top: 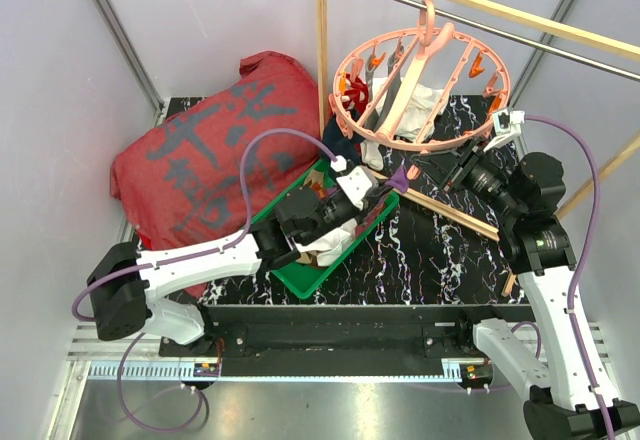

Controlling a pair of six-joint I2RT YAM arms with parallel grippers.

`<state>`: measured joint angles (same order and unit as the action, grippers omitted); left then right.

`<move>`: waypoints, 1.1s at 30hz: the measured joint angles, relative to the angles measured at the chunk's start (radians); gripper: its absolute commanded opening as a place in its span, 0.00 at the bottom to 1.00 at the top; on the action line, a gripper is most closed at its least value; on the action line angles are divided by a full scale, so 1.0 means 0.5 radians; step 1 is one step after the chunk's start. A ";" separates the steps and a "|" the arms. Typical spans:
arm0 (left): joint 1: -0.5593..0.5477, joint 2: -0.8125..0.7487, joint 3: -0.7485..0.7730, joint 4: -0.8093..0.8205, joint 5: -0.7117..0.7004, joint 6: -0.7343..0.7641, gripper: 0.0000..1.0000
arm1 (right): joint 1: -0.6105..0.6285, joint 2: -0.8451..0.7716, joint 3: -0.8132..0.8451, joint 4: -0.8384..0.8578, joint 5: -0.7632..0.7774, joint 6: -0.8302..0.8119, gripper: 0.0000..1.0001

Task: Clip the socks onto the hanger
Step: Pick up the sock from the bin, then clamp the sock onto the hanger.

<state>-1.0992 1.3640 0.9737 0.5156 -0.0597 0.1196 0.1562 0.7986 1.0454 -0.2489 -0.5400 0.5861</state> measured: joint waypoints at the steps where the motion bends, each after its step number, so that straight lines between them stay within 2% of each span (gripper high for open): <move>1: -0.001 0.006 0.016 0.007 -0.002 0.001 0.00 | 0.000 0.000 0.000 0.004 -0.002 0.004 0.15; 33: -0.077 0.126 0.240 0.031 -0.033 0.029 0.00 | 0.001 -0.019 -0.059 0.177 -0.005 0.092 0.16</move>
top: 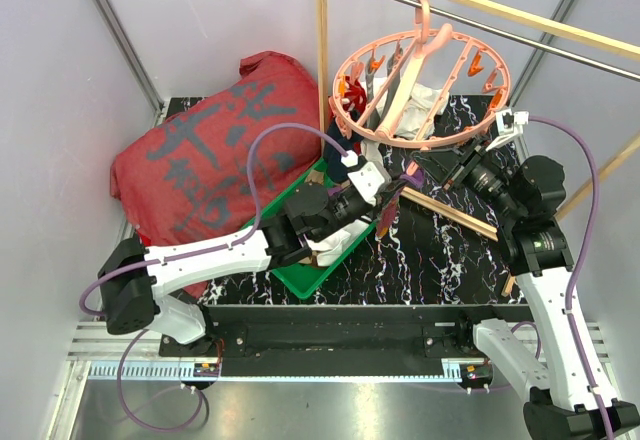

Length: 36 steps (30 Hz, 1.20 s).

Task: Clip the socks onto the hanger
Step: Clamp the sock onto the hanger.

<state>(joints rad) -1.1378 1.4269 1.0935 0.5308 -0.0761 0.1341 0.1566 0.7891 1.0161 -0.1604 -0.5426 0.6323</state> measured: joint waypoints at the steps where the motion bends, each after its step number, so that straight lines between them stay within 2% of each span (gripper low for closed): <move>1: -0.001 0.003 0.001 0.002 -0.001 -0.001 0.00 | 0.000 -0.002 -0.005 0.007 0.001 0.003 0.17; 2: -0.002 0.005 0.002 0.002 -0.001 -0.002 0.00 | 0.000 -0.002 -0.012 0.014 0.001 0.005 0.19; 5: -0.005 0.013 0.011 -0.003 0.000 -0.007 0.00 | 0.000 -0.002 -0.027 0.027 0.002 0.011 0.47; 6: -0.006 0.015 0.011 -0.002 0.000 -0.008 0.00 | 0.000 -0.003 -0.031 0.035 0.002 0.016 0.60; 10: -0.008 0.018 0.012 -0.001 -0.002 -0.023 0.00 | 0.000 -0.014 -0.052 0.040 0.008 0.029 0.78; 17: -0.008 0.018 0.024 0.004 -0.061 -0.066 0.00 | 0.001 -0.085 -0.060 -0.009 0.009 -0.027 0.92; 21: -0.008 0.020 0.024 0.002 -0.121 -0.097 0.00 | 0.001 -0.199 -0.008 -0.154 0.009 -0.172 0.98; 30: -0.007 0.019 0.024 -0.009 -0.195 -0.213 0.00 | 0.001 -0.502 0.181 -0.485 0.098 -0.645 0.96; 36: 0.002 -0.004 0.021 -0.043 -0.195 -0.262 0.00 | 0.001 -0.472 0.211 -0.610 0.291 -1.022 0.95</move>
<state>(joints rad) -1.1366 1.4250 1.1042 0.5095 -0.1738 0.0029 0.1570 0.5533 1.1217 -0.4652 -0.3973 0.1215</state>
